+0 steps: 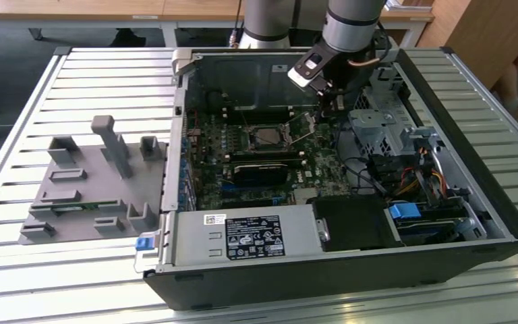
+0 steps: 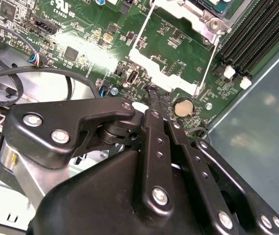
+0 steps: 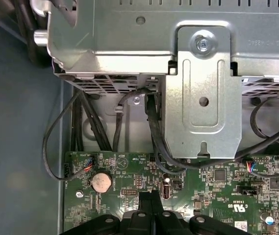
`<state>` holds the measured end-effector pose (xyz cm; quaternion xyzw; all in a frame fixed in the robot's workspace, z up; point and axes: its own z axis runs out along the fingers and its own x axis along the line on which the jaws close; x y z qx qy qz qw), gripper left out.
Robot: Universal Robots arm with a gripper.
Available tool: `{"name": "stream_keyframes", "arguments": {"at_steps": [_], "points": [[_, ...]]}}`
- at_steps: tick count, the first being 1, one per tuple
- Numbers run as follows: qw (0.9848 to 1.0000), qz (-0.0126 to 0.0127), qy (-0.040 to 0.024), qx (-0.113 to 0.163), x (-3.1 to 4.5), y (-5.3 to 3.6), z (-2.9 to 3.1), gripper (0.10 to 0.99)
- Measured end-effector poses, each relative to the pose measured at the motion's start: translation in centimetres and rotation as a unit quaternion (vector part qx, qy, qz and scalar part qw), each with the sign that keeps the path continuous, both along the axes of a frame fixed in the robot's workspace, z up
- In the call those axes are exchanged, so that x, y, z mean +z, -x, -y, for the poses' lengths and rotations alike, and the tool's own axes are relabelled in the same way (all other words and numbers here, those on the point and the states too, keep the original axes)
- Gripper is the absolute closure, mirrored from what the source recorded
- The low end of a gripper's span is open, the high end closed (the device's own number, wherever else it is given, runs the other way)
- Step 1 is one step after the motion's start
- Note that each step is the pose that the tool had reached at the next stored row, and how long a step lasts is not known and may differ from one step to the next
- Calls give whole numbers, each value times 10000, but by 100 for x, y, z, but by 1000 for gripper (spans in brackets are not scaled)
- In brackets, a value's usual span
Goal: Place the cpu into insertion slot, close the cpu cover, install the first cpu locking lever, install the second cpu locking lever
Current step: 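Close the cpu cover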
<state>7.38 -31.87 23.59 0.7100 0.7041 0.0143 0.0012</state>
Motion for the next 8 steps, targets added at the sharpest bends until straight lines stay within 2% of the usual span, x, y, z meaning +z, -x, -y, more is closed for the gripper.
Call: {"name": "stream_keyframes", "arguments": {"at_steps": [3,8], "points": [[10000,0,1,0,-7,10,0,973],[10000,0,0,0,-8,102,0,973]]}}
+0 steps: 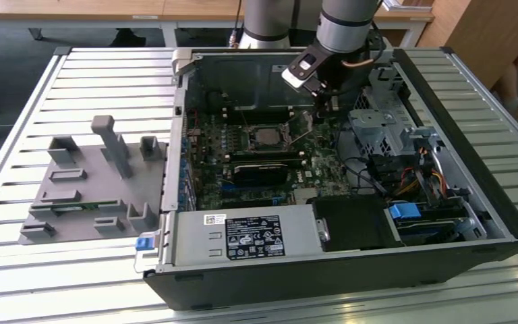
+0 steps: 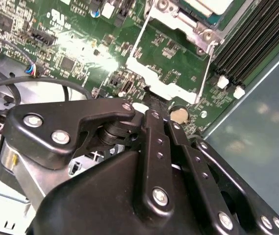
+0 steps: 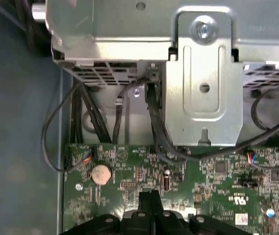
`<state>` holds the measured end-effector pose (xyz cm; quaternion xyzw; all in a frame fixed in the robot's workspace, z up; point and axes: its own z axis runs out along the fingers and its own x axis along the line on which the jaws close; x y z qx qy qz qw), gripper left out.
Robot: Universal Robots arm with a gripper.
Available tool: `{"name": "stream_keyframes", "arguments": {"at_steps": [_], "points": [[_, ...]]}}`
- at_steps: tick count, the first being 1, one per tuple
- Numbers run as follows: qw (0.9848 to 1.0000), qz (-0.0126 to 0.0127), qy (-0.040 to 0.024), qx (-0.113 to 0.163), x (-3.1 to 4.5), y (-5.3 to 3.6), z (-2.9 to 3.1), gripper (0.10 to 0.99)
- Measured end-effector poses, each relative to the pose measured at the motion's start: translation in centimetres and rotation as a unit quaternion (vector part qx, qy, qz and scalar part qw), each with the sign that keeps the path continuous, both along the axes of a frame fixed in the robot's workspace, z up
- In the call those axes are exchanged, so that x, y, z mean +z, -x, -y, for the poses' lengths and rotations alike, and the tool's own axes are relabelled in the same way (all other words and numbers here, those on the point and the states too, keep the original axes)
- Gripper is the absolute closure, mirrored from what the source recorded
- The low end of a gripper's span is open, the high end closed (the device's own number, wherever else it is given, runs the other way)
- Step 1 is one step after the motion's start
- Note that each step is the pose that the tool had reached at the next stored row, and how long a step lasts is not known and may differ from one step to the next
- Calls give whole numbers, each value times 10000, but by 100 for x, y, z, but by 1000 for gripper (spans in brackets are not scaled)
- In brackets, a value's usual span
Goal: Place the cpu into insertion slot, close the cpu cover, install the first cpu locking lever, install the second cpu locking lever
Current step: 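Close the cpu cover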
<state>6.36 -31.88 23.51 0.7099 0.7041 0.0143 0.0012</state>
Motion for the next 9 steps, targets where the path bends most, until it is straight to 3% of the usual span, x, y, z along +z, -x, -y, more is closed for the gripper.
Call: {"name": "stream_keyframes", "arguments": {"at_steps": [9], "points": [[10000,0,0,0,0,69,0,973]]}}
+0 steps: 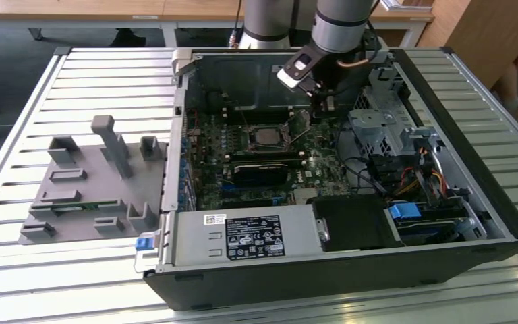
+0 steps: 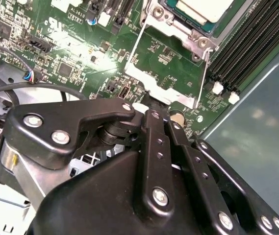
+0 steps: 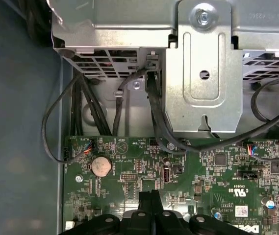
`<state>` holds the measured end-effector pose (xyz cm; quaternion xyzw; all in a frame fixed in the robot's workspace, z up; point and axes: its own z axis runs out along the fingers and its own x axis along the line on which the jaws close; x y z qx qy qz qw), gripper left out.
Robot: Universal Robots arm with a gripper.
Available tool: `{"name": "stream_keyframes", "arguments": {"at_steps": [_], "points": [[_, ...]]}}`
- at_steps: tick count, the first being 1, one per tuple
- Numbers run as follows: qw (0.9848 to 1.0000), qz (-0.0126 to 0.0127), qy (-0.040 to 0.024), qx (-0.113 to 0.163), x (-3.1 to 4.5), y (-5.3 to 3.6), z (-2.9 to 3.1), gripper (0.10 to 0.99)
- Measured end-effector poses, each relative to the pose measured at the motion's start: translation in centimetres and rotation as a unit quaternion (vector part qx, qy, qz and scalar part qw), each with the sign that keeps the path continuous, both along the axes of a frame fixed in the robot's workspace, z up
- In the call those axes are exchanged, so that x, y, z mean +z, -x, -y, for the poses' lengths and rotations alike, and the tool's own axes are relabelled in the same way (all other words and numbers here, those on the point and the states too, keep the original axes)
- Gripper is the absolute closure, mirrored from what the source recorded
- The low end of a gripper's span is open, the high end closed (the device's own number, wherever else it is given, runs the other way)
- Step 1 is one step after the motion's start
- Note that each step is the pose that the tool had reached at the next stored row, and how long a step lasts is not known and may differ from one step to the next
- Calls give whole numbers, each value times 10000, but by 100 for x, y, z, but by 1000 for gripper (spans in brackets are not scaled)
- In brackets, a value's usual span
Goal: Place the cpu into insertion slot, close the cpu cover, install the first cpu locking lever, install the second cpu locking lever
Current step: 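Close the cpu cover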
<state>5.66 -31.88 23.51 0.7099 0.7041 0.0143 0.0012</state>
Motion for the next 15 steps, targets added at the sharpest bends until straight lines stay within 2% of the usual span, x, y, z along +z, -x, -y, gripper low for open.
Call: {"name": "stream_keyframes", "arguments": {"at_steps": [15], "points": [[10000,0,0,0,0,80,0,973]]}}
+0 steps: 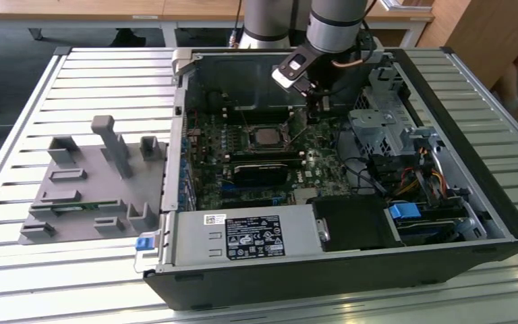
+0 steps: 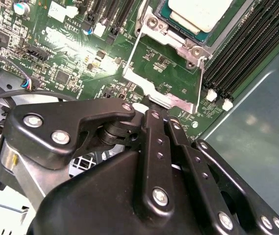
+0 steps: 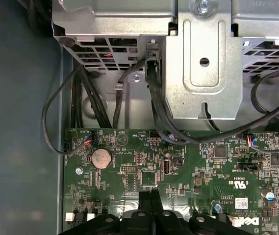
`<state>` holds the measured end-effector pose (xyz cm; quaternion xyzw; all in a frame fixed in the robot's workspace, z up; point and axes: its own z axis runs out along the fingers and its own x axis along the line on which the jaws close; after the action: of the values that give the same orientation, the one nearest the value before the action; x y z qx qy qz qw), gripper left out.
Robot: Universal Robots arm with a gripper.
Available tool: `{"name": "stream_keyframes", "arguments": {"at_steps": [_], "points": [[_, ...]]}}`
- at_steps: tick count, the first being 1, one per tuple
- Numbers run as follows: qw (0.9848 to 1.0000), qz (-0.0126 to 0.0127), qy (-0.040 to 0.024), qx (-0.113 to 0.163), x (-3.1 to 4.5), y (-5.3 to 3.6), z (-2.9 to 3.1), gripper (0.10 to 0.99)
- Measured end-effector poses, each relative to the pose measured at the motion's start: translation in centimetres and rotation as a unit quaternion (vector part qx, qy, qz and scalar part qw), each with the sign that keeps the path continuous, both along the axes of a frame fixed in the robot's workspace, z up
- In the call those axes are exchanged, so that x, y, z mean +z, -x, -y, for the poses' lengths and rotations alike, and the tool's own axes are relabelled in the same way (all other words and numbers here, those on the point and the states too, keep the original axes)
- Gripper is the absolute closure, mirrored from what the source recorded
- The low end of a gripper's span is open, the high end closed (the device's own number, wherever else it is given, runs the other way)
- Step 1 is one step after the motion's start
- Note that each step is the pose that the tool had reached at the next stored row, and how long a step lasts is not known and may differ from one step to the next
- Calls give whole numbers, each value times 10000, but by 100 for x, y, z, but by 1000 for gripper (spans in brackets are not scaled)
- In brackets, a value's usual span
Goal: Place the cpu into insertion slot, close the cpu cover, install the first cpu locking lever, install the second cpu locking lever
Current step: 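Close the cpu cover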
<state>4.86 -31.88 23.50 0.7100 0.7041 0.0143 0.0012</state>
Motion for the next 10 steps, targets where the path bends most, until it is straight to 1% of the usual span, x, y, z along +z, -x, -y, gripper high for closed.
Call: {"name": "stream_keyframes", "arguments": {"at_steps": [10], "points": [[10000,0,0,0,0,52,0,973]]}}
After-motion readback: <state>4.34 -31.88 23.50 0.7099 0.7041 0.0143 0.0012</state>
